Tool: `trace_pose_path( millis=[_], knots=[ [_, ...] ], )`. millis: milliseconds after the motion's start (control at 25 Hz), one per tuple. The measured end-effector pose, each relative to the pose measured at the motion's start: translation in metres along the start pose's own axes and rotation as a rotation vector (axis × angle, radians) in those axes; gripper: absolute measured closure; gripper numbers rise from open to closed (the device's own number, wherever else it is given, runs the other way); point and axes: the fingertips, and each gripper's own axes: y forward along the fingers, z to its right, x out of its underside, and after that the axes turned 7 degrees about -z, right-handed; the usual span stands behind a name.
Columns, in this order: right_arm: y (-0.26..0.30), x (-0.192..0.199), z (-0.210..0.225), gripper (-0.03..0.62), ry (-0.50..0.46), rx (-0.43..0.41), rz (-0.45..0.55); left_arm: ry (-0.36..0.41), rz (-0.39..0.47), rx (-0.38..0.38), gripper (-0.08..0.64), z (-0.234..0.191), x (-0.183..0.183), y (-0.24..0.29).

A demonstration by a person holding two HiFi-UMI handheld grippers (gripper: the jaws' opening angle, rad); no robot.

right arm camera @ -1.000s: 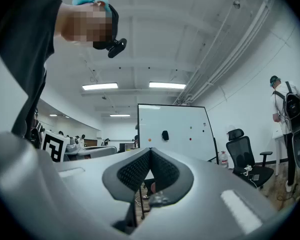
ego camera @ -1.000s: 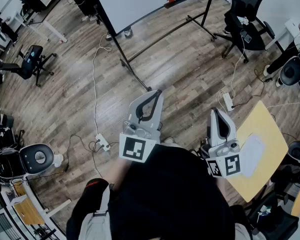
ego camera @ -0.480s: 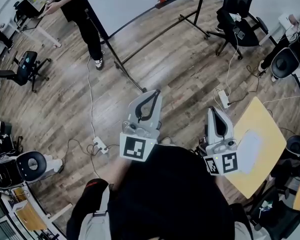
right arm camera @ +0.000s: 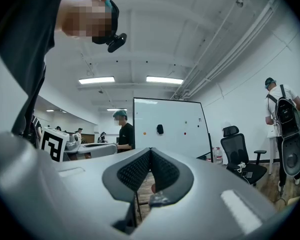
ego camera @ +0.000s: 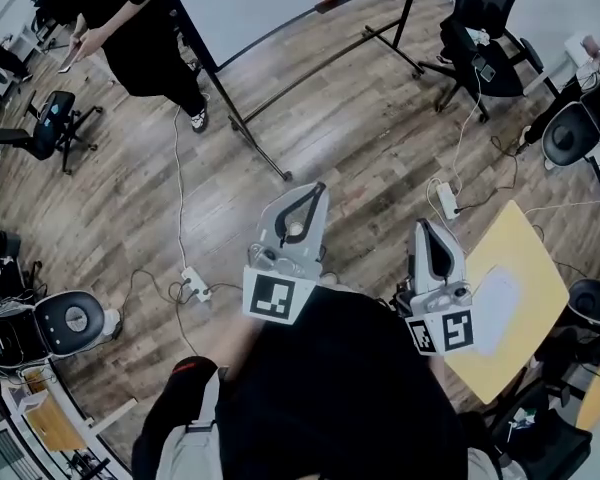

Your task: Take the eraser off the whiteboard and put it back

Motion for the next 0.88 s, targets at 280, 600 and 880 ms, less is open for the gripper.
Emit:
trace_pose_path(
  millis=[280,600,880],
  knots=[
    [0.023,0.008,0.026,0.591,0.001,0.058,-0.017,0.033,0.022,0.039,0.557,-0.006,0.004,0.036],
    [0.066,0.004,0.076,0.591,0.016,0.115,-0.035,0.017,0.054,0.080,0.557,-0.024,0.000,0.115],
    [0.126,-0.003,0.113,0.591,0.031,0.139,-0.048,0.019,0.058,0.124,0.557,-0.053,0.000,0.182]
  ],
)
